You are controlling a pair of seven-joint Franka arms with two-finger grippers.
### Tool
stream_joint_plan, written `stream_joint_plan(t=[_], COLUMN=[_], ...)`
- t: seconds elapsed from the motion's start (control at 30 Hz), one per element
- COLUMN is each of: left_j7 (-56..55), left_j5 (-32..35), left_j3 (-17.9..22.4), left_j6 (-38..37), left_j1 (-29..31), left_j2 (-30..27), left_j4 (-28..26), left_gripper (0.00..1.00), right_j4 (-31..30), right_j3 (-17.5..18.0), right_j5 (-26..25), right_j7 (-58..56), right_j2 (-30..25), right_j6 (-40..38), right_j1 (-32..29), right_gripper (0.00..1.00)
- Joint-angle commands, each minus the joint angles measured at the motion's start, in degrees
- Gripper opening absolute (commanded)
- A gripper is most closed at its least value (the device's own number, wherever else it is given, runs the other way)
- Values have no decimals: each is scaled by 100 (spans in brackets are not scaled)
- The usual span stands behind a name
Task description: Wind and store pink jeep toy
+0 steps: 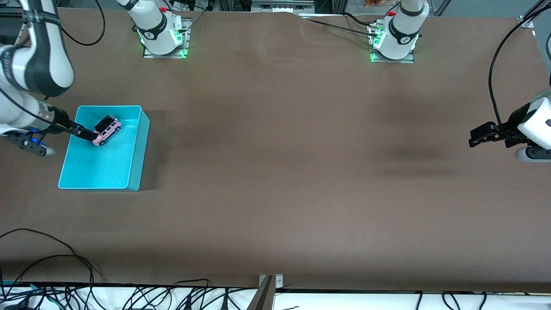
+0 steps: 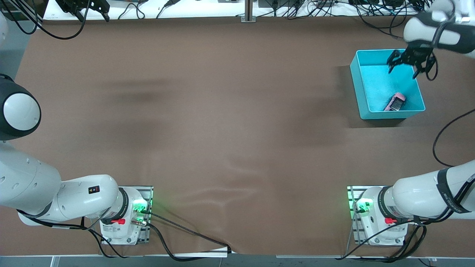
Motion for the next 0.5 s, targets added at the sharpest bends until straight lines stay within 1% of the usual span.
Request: stream_joint_plan(t=[0.0,0.1,0.23,0.37,0.47], left_j7=[54,54,54,54,54], left_j5=[-84,-84,-84,-84,-84], left_j3=[-4,-4,-12,-13,-13], left_j6=[-38,-38,-38,-38,-38], left_j1=[11,11,11,11,11], left_j2=[-65,-65,-65,-65,-73], left_j4=[-63,-63,-63,-63,-63], left_gripper=[100,100,100,100,100], right_j4=[888,1266,1784,2171,2269], right_j3=[245,334,448,659,720], right_j5=[204,204,212,335,546], right_j7=[101,84,93,93,101], right_j2=[66,66,75,58,-12], right_j6=[-842,-1326,-1748,-1995,-2013], right_j1=[-25,-60,-104,-253,-324], right_gripper=[100,100,100,100,100])
